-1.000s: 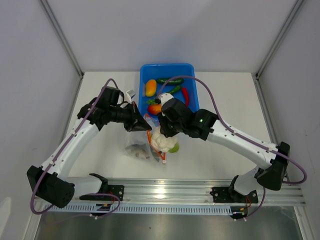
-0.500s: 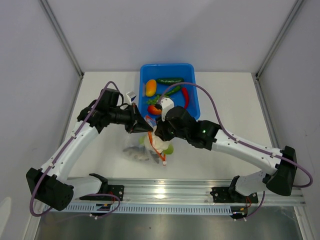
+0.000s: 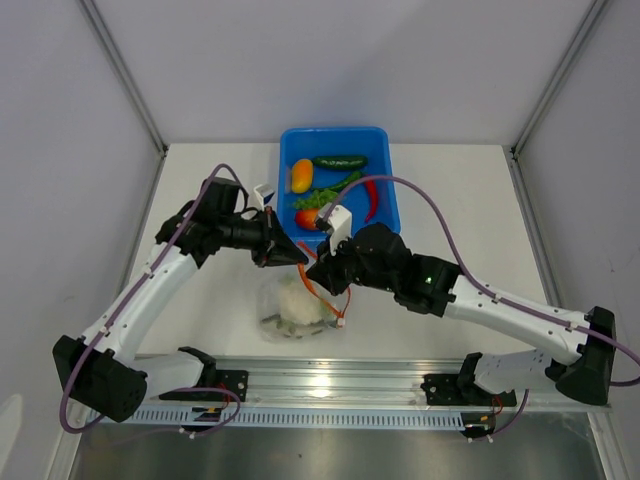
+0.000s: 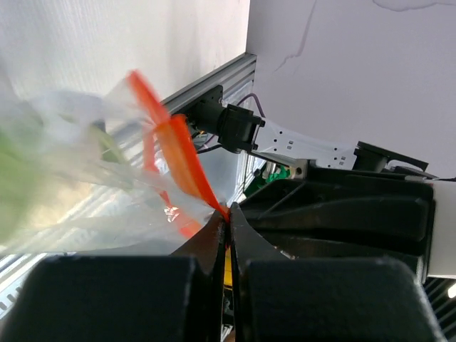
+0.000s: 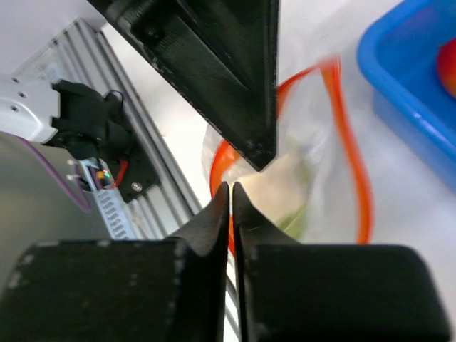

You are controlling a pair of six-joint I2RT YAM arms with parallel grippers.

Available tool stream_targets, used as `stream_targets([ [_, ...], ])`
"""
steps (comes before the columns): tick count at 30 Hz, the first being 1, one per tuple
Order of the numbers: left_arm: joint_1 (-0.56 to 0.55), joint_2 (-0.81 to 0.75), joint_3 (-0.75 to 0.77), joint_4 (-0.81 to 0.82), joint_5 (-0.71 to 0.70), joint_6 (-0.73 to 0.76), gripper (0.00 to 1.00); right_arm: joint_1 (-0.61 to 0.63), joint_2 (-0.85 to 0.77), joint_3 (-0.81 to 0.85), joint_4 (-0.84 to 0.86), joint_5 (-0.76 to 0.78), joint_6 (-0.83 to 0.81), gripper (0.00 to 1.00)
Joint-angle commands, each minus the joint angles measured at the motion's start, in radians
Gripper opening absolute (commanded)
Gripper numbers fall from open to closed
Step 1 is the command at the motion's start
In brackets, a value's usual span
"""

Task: Place the food in the zip-top bag and seal the zipper
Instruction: Place the fake vegetable in the zipper food storage bag, then adjust the zipper food storage bag at the center of the board.

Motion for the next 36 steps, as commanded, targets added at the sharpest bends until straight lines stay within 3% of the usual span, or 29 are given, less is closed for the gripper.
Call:
stream_targets([
  [1,0.006,-0.029,-0.011,0.062,0.040,-0.033,0.01,0.009,0.019,-0.019,0.127,-0.052,-0.013,0.00],
  [5,0.006,-0.053,-0.031,0.082,0.041,-0.059,0.01,0.009,0.081,0.020,0.116,-0.043,-0.009,0.01],
  [9,0.006,-0.067,-0.037,0.076,0.029,-0.059,0.01,-0.006,0.076,0.076,-0.007,0.078,-0.010,0.24],
  [12,0.006,-0.075,-0.048,0.074,0.026,-0.055,0.00,-0.062,0.053,0.103,-0.130,0.129,0.040,0.26],
  [17,0.004,-0.092,-0.068,0.071,0.023,-0.052,0.01,-0.155,0.006,0.081,-0.276,0.082,0.079,0.28],
  [20,0.006,-0.095,-0.073,0.065,0.020,-0.044,0.00,-0.159,-0.002,0.044,-0.313,0.053,0.082,0.38],
  [28,0.006,-0.093,-0.053,0.059,0.028,-0.043,0.01,-0.152,-0.005,-0.074,-0.244,-0.145,0.071,0.45],
  [36,0.006,-0.095,-0.037,0.040,0.029,-0.033,0.00,-0.144,0.059,-0.126,-0.198,-0.125,0.076,0.45],
])
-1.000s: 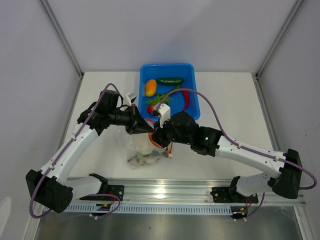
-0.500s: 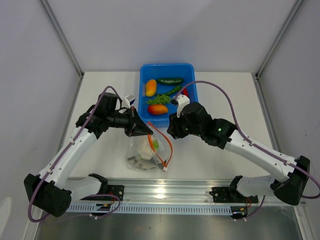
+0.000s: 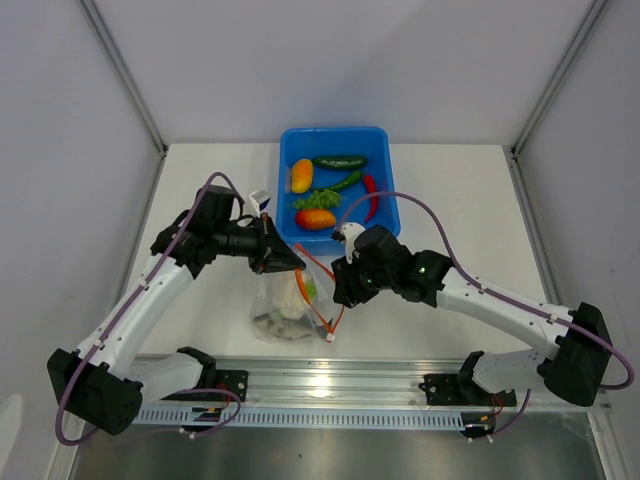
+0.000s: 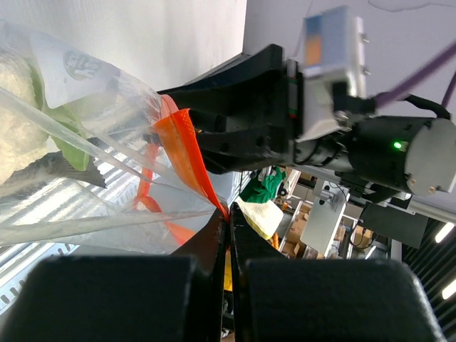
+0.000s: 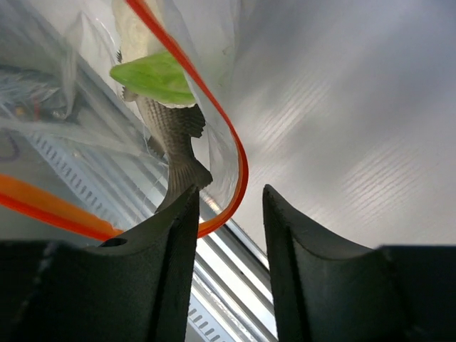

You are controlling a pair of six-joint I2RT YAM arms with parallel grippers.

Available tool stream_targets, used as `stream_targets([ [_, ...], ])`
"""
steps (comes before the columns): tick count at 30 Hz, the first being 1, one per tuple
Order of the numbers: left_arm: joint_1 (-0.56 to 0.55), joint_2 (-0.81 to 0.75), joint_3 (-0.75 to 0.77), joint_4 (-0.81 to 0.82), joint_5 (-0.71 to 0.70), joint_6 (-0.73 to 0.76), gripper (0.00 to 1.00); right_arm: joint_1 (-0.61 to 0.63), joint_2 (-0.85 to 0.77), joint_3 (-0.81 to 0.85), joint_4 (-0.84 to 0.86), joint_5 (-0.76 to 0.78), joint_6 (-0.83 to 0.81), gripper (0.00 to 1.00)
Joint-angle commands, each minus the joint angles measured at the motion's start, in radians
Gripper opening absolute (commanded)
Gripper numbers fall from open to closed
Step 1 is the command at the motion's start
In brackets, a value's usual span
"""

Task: Place the food in the zip-top bag and seal the zipper
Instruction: Adjust the zipper food storage bag at the center of the board.

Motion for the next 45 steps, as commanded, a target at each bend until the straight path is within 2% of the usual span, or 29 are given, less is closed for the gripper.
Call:
stream_targets([
  [1,0.003,-0.030,0.032,0.007,0.029,0.001,0.01,0.003,0.039,-0.026,0.070,-0.035,0.003,0.42],
  [6,0.003,-0.039,0.029,0.004,0.024,0.004,0.01,0.006,0.074,-0.048,0.128,-0.074,0.032,0.34],
  [8,0.003,-0.042,0.029,-0.014,0.010,0.018,0.00,0.016,0.079,-0.037,0.133,-0.062,0.029,0.21],
  [9,0.003,-0.044,0.028,-0.037,0.001,0.033,0.01,0.022,0.074,-0.031,0.127,-0.048,0.026,0.08],
  [11,0.003,-0.047,0.029,-0.068,-0.037,0.053,0.01,0.031,0.051,0.007,0.114,-0.020,0.016,0.00],
  [16,0.003,-0.062,0.051,-0.177,-0.138,0.113,0.01,0.032,0.036,0.174,0.033,-0.054,-0.008,0.00],
  [21,0.003,-0.122,0.054,-0.142,-0.190,0.088,0.00,0.032,0.086,0.355,-0.042,-0.141,0.006,0.00],
  [34,0.014,-0.125,0.015,-0.145,-0.186,0.090,0.01,0.013,0.168,0.362,-0.100,-0.146,0.009,0.00],
  [35,0.014,-0.127,0.014,-0.143,-0.186,0.091,0.01,0.011,0.169,0.366,-0.107,-0.138,0.007,0.01],
  [38,0.015,-0.120,0.015,-0.140,-0.192,0.093,0.01,0.006,0.186,0.416,-0.151,-0.127,-0.010,0.25],
  [39,0.017,-0.120,0.018,-0.143,-0.198,0.098,0.01,0.006,0.189,0.435,-0.165,-0.111,-0.020,0.38],
  [41,0.020,-0.114,0.022,-0.160,-0.217,0.105,0.00,0.005,0.197,0.487,-0.195,-0.086,-0.033,0.48],
  [45,0.027,-0.107,0.035,-0.177,-0.238,0.121,0.01,-0.015,0.191,0.573,-0.202,-0.009,-0.063,0.57],
])
